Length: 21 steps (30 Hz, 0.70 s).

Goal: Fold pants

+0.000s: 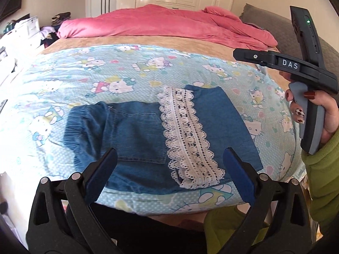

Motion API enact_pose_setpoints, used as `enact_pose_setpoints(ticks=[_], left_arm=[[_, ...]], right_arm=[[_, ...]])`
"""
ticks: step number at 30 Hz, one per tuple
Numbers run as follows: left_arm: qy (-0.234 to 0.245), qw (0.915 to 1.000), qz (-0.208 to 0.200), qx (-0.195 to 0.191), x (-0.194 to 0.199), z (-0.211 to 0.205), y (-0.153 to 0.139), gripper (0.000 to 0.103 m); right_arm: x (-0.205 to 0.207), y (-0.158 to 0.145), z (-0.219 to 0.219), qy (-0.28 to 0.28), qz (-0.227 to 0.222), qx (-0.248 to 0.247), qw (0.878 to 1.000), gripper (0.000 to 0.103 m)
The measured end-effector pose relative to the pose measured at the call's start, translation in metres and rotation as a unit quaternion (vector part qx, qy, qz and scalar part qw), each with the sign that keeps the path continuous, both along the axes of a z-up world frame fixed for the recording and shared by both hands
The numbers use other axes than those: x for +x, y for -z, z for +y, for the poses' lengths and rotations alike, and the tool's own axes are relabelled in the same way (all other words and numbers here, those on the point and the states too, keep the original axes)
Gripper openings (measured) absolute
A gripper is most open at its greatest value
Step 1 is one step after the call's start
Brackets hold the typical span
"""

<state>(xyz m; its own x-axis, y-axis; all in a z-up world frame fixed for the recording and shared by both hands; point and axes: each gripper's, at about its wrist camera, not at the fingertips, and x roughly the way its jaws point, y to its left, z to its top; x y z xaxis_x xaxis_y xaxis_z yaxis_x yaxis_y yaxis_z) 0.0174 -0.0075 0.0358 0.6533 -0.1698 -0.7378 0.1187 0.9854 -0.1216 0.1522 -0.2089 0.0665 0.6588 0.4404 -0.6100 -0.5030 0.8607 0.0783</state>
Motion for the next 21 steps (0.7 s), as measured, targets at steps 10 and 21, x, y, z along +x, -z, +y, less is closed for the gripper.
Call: enact_pose_setpoints(ticks=[10,21], left_arm=[[-0.032,0.9994,0.0,-0.016,-0.008,0.028,0.0,0.094],[-0.108,0.99,0.032,-0.085,-0.008,0.092,0.026,0.093]], right_arm=[[-0.007,-0.01,0.04,-0.043,-0.003,-0.013,0.999,0.098],[-0.001,-0.001,0.094,-0.106,0.036,-0.015,0.994,0.098]])
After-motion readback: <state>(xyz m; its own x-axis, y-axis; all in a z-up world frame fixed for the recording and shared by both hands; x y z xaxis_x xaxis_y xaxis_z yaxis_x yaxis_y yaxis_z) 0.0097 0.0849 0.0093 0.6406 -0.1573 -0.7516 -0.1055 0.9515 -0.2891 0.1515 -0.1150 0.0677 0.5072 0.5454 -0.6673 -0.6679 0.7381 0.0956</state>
